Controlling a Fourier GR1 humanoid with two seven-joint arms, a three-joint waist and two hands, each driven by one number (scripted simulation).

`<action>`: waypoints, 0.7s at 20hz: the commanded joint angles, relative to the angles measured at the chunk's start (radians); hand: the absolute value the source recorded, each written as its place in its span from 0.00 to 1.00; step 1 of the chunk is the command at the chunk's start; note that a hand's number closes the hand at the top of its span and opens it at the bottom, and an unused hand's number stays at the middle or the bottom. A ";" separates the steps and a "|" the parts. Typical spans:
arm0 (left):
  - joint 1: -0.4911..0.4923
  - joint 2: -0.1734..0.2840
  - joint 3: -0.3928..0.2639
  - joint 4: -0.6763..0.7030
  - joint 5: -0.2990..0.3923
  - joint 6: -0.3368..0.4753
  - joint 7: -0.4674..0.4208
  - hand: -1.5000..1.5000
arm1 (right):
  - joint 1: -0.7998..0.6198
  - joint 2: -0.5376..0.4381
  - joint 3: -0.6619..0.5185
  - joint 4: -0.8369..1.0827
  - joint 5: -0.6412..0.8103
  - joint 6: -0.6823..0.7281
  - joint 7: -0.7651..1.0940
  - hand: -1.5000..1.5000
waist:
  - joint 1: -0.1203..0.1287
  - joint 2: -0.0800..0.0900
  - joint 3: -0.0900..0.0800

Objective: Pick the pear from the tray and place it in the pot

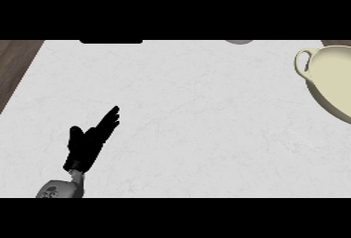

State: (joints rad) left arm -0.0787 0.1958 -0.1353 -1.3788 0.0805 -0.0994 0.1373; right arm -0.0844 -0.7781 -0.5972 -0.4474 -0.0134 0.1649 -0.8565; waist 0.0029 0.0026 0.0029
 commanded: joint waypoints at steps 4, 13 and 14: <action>0.038 -0.001 0.003 -0.013 -0.021 -0.012 -0.024 0.50 | -0.063 -0.089 0.030 -0.027 0.056 -0.132 0.036 1.00 | 0.004 -0.002 -0.003; -0.030 -0.006 0.040 0.027 -0.005 -0.040 0.018 0.50 | -0.228 -0.142 0.152 -0.217 0.137 -0.190 0.396 1.00 | 0.006 -0.002 -0.004; -0.045 -0.035 0.019 0.005 -0.023 -0.006 0.060 0.50 | -0.243 -0.128 0.179 -0.256 0.155 -0.213 0.456 1.00 | 0.005 -0.003 -0.004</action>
State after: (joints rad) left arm -0.1033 0.1791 -0.1112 -1.3533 0.0614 -0.1168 0.1496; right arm -0.2542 -0.9061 -0.4784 -0.6324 0.0974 -0.0078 -0.5399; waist 0.0048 0.0001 -0.0010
